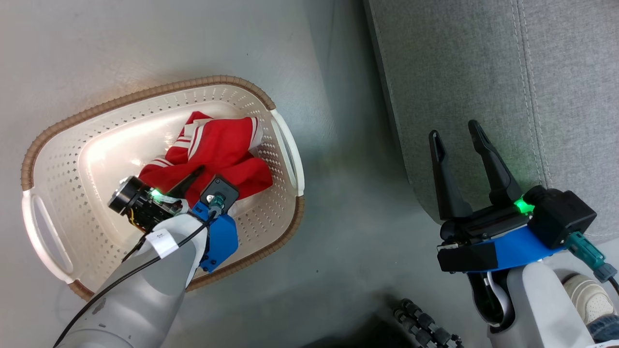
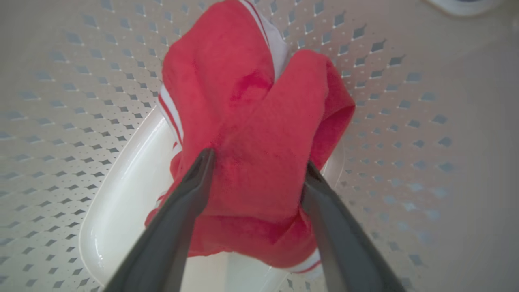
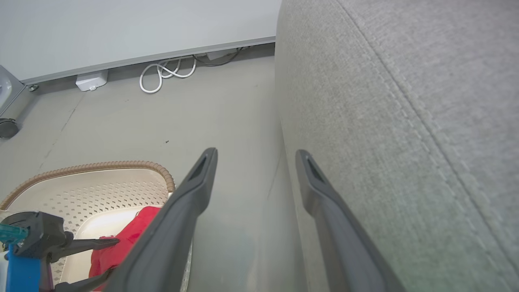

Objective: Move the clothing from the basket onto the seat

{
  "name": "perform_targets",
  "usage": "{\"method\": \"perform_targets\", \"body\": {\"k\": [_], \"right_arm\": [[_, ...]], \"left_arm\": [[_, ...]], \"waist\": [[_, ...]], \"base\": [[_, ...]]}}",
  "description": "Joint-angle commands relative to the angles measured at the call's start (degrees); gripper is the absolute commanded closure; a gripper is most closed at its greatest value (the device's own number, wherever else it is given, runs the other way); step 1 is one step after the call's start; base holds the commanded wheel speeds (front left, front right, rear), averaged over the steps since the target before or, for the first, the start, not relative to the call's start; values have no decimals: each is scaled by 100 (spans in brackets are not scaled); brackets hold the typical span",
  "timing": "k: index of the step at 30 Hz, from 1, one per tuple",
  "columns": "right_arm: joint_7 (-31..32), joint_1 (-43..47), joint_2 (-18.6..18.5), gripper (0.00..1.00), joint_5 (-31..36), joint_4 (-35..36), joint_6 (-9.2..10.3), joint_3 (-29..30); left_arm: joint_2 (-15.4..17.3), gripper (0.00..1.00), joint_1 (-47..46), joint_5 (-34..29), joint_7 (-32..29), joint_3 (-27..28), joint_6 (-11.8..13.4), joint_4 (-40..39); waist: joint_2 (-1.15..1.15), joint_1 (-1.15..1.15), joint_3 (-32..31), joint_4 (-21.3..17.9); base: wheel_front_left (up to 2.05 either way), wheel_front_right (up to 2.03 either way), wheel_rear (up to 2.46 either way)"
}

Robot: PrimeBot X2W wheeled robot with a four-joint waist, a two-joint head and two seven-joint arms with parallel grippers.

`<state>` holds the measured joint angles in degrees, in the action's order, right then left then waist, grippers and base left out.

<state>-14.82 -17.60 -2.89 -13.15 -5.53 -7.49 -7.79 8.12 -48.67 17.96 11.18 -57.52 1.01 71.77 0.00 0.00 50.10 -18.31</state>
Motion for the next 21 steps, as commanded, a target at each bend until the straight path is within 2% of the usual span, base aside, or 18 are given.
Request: {"method": "perform_targets", "body": {"k": [1, 8, 9, 10, 21], "right_arm": [[-34, -95, 1, 0, -6, 33, -1, -12], [-44, -100, 1, 0, 17, 81, -1, -18], [-45, -95, 1, 0, 21, 77, -1, -18], [-46, -94, 1, 0, 27, 72, -1, -19], [-47, -134, 1, 0, 52, 48, -1, -15]], "left_arm": [[4, 0, -133, -57, -48, -30, 83, 35], [14, 0, -273, -31, -351, -65, 385, 133], [11, 75, -278, -29, -394, -65, 388, 140], [3, 100, -278, -9, -409, -64, 347, 146], [-72, 100, -325, 173, -332, -39, 140, 172]], "waist": [[0, 0, 29, 0], [0, 0, 123, 25], [0, 0, 127, 30], [0, 0, 130, 36], [0, 0, 59, 109]], "base": [[0, 0, 0], [0, 0, 0], [0, 0, 0], [0, 0, 0], [0, 0, 0]]}}
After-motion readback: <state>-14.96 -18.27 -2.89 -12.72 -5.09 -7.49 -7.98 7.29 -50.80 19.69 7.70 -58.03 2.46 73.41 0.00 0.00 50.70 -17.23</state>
